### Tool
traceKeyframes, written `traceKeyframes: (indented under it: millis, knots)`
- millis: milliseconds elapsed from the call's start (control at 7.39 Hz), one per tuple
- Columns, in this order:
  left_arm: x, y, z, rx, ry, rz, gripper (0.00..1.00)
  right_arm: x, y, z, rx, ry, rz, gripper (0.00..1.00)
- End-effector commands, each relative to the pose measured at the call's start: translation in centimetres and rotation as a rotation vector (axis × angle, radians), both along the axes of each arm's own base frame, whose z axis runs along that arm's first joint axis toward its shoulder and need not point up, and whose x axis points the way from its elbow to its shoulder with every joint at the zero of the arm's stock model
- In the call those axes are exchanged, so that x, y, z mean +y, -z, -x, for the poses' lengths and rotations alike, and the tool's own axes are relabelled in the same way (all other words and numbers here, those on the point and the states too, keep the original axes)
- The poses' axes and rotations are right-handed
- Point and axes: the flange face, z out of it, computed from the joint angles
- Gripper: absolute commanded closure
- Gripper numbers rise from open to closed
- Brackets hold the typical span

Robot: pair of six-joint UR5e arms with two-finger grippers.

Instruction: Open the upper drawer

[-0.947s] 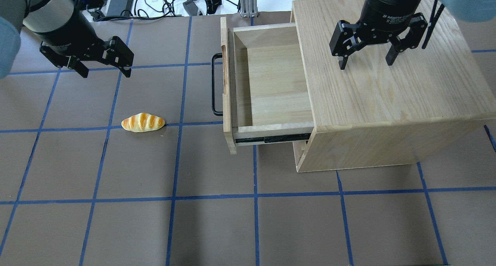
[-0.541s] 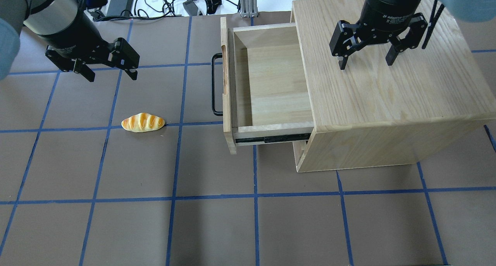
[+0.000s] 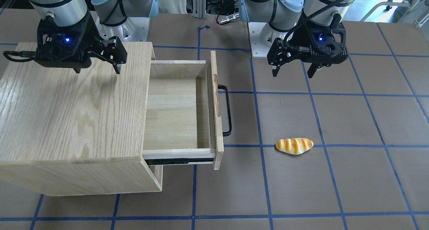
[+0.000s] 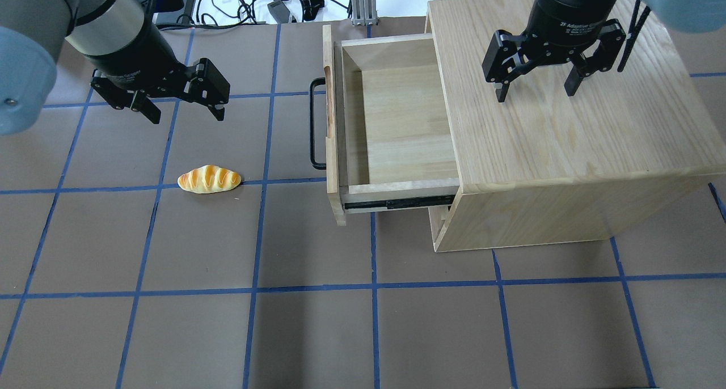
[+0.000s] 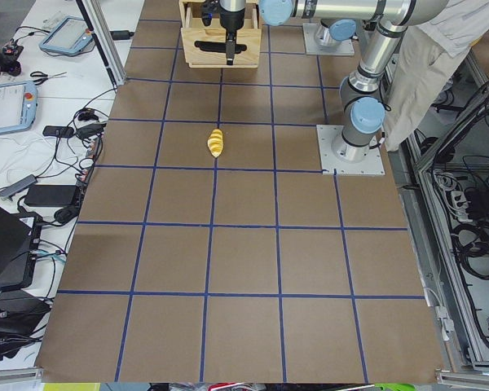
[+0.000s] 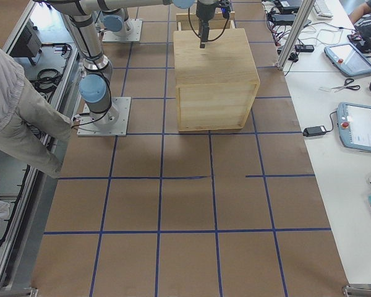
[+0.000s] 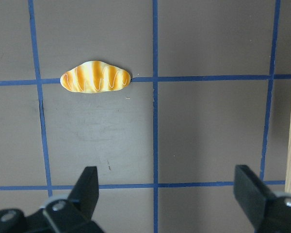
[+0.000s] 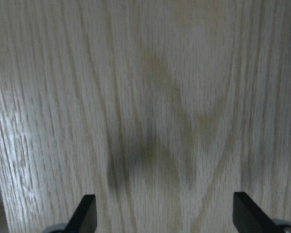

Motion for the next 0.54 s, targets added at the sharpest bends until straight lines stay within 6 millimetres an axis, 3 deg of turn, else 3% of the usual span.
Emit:
traceKeyframes:
  millis: [0,135,406]
  knots:
    - [0.04,0.73,0.07,-0.003,-0.001,-0.014,0.00,0.00,-0.02,0.00,0.000,0.000,0.000,0.00]
    - [0.22,-0.15,0.19,0.002,-0.002,0.004,0.00,0.00,-0.02,0.00,0.000,0.000,0.000,0.00]
    - [0.36,-0.02,0.19,0.002,-0.002,0.003,0.00,0.00,-0.02,0.00,0.000,-0.001,0.000,0.00]
